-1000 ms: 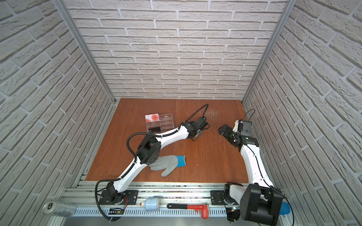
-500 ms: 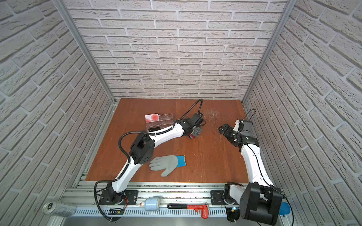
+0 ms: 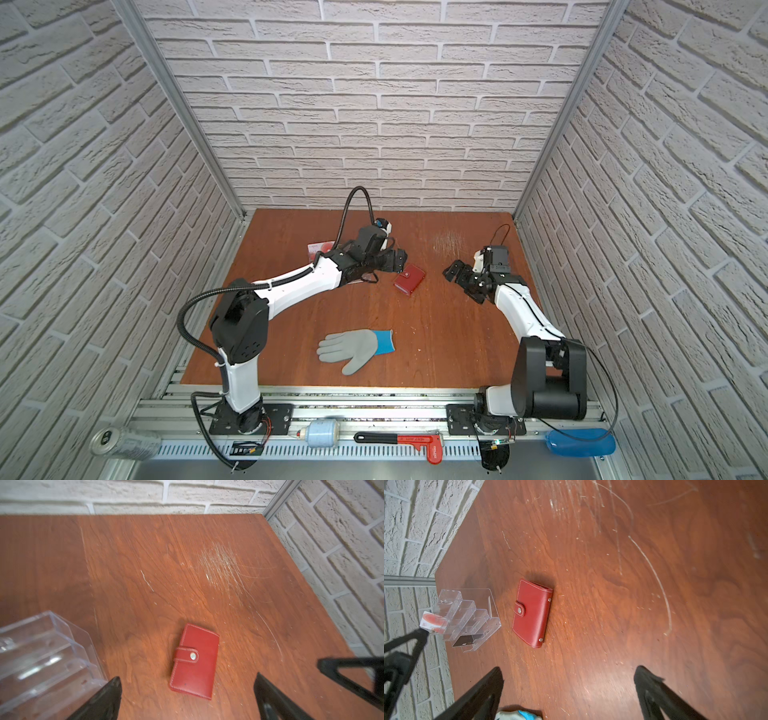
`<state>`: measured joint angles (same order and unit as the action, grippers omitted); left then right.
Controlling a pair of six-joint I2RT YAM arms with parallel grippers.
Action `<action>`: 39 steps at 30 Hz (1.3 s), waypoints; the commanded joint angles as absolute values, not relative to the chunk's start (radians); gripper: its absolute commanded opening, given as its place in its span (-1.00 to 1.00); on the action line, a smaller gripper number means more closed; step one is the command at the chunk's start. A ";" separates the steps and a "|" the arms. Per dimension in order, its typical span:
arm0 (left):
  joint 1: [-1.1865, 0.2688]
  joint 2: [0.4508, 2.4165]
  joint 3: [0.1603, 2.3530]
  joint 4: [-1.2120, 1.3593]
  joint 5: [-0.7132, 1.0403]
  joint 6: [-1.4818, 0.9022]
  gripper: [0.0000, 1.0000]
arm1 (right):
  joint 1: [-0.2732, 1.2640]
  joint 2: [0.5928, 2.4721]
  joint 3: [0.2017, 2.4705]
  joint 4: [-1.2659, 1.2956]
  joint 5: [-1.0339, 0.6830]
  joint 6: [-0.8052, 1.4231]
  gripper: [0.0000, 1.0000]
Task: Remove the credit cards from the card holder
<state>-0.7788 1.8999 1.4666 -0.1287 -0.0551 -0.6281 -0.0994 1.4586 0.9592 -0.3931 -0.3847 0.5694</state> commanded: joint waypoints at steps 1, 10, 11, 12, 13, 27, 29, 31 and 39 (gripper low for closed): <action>-0.776 1.856 1.366 0.070 0.072 -0.849 0.96 | -0.048 1.550 1.060 -0.323 -0.391 0.569 0.98; -0.783 1.847 1.124 0.471 0.038 -1.168 0.96 | -0.014 1.825 1.290 -0.298 -0.451 0.613 0.98; -0.785 1.859 1.119 0.501 0.037 -1.185 0.96 | -0.014 1.849 1.308 -0.294 -0.464 0.619 0.99; -0.788 1.875 1.119 0.522 0.040 -1.204 0.96 | -0.008 1.872 1.327 -0.292 -0.466 0.621 0.98; -0.791 1.893 1.125 0.542 0.046 -1.214 0.96 | -0.005 1.890 1.342 -0.291 -0.465 0.621 0.99; -0.815 2.015 1.154 0.594 0.057 -1.323 0.96 | 0.006 1.971 1.415 -0.262 -0.500 0.646 0.99; -0.820 2.032 1.154 0.603 0.057 -1.342 0.96 | 0.006 1.971 1.421 -0.265 -0.505 0.646 0.99; -0.820 2.053 1.160 0.613 0.061 -1.358 0.96 | 0.006 2.004 1.422 -0.260 -0.510 0.647 0.99; -0.812 2.051 1.156 0.589 0.051 -1.367 0.96 | 0.007 2.025 1.420 -0.242 -0.524 0.652 0.99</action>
<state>-0.8146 2.0533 1.1492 0.5533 0.0669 -1.3624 -0.0013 2.0171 1.4101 -0.2768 -0.5034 0.6441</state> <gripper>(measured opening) 0.982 0.993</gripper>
